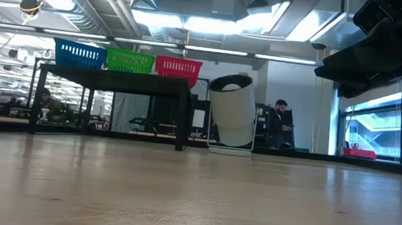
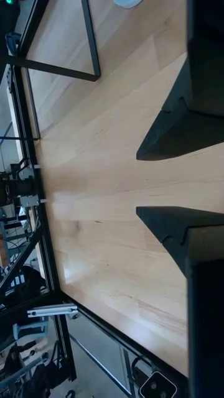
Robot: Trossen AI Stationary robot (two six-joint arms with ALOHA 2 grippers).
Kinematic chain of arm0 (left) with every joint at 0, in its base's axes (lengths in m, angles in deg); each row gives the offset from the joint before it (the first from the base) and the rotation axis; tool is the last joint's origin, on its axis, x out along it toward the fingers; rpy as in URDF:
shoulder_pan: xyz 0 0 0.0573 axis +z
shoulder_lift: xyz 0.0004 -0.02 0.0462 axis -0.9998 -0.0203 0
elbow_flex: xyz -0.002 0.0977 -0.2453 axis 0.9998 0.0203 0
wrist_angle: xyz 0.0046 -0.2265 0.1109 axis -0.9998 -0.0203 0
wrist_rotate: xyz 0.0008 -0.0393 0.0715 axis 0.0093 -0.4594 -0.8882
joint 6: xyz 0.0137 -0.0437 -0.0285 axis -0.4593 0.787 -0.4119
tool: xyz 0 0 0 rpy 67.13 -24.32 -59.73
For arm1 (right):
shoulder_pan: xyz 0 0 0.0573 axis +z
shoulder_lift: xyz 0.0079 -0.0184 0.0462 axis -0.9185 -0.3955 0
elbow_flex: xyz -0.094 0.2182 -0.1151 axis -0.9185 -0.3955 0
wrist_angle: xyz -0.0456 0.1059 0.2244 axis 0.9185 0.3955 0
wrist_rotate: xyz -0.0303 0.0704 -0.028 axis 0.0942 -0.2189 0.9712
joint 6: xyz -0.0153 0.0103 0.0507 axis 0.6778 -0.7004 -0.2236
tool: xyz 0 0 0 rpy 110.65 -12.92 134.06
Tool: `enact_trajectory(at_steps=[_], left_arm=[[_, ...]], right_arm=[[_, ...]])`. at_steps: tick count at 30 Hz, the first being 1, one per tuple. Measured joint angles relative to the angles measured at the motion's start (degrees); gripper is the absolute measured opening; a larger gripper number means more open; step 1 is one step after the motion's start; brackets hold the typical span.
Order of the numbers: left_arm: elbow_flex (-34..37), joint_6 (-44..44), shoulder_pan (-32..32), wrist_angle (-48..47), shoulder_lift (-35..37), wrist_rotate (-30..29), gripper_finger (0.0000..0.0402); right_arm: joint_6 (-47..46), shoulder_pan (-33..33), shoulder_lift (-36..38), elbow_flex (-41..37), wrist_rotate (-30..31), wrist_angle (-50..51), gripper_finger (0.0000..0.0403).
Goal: Pick & Place Office Desk Supplies
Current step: Return to Home Position
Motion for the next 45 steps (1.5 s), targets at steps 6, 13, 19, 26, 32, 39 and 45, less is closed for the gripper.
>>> enact_trajectory(at_steps=[6, 13, 19, 26, 32, 39, 45], left_arm=[[17.8, 5.6, -11.1, 10.0, 10.8, -10.5, 0.008], [44.0, -3.3, -13.5, 39.5, 26.3, -6.1, 0.0082], [65.7, -22.6, -10.9, 78.0, 39.8, 12.8, 0.0082], [80.4, -24.3, -2.4, 94.1, 47.3, 18.7, 0.0079], [83.2, -27.3, 5.5, 91.4, 50.1, 17.7, 0.0084], [83.2, -21.5, 12.3, 78.2, 50.3, 8.6, 0.0082], [84.3, -20.9, 14.8, 77.9, 50.0, 11.3, 0.0086]], right_arm=[[0.0, 0.0, 0.0, 0.0, 0.0, 0.0, 0.013], [0.0, 0.0, 0.0, 0.0, 0.0, 0.0, 0.013], [0.0, 0.0, 0.0, 0.0, 0.0, 0.0, 0.013], [0.0, 0.0, 0.0, 0.0, 0.0, 0.0, 0.013], [0.0, 0.0, 0.0, 0.0, 0.2, 0.0, 0.013], [0.0, 0.0, 0.0, 0.0, 0.2, 0.0, 0.013], [0.0, 0.0, 0.0, 0.0, 0.2, 0.0, 0.013]])
